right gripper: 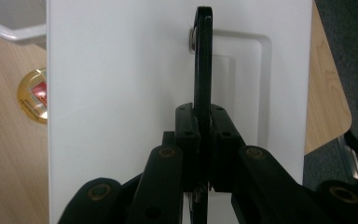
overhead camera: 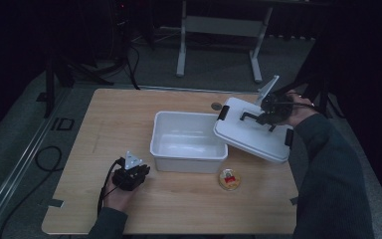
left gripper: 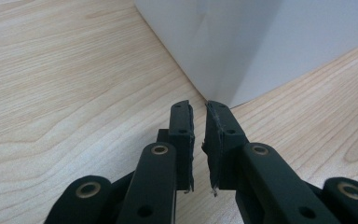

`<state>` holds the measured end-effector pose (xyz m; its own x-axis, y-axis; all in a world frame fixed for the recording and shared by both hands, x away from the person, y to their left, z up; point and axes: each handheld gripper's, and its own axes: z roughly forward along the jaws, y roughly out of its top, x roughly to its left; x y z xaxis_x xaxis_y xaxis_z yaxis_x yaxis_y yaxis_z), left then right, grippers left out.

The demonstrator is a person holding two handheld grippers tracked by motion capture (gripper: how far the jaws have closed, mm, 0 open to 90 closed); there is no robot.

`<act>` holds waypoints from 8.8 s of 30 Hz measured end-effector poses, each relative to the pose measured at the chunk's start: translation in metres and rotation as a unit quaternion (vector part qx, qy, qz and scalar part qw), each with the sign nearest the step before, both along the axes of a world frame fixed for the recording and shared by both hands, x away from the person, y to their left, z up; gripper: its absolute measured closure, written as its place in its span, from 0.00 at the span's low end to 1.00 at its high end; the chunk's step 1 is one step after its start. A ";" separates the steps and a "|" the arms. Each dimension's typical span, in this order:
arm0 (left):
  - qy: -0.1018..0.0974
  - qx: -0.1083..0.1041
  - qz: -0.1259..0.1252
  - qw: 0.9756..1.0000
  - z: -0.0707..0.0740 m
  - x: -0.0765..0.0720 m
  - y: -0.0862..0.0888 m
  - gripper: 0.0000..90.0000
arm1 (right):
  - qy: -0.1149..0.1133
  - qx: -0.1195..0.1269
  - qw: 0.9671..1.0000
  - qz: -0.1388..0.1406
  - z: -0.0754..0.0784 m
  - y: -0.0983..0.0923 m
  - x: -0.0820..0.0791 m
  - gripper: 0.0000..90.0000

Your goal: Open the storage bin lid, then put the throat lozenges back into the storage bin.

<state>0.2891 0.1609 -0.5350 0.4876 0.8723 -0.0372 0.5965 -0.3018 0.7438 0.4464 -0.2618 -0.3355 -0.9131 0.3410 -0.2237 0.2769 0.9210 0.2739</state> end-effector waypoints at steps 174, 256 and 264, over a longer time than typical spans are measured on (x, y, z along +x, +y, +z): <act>0.005 -0.002 0.001 1.000 -0.001 0.003 -0.003 0.81 | 0.079 0.041 0.995 -0.035 -0.137 0.032 -0.086 0.23; 0.003 -0.002 0.001 1.000 0.000 0.003 -0.001 0.81 | 0.090 0.006 0.995 0.053 -0.174 0.046 -0.116 0.24; 0.003 -0.004 0.002 1.000 0.000 0.002 -0.001 0.81 | 0.080 -0.008 0.995 0.067 -0.175 0.054 -0.116 0.22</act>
<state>0.2915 0.1596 -0.5349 0.4841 0.8738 -0.0458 0.6013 -0.2942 0.7429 0.3300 -0.2081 -0.5101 -0.9743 0.2119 -0.0767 0.1905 0.9563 0.2219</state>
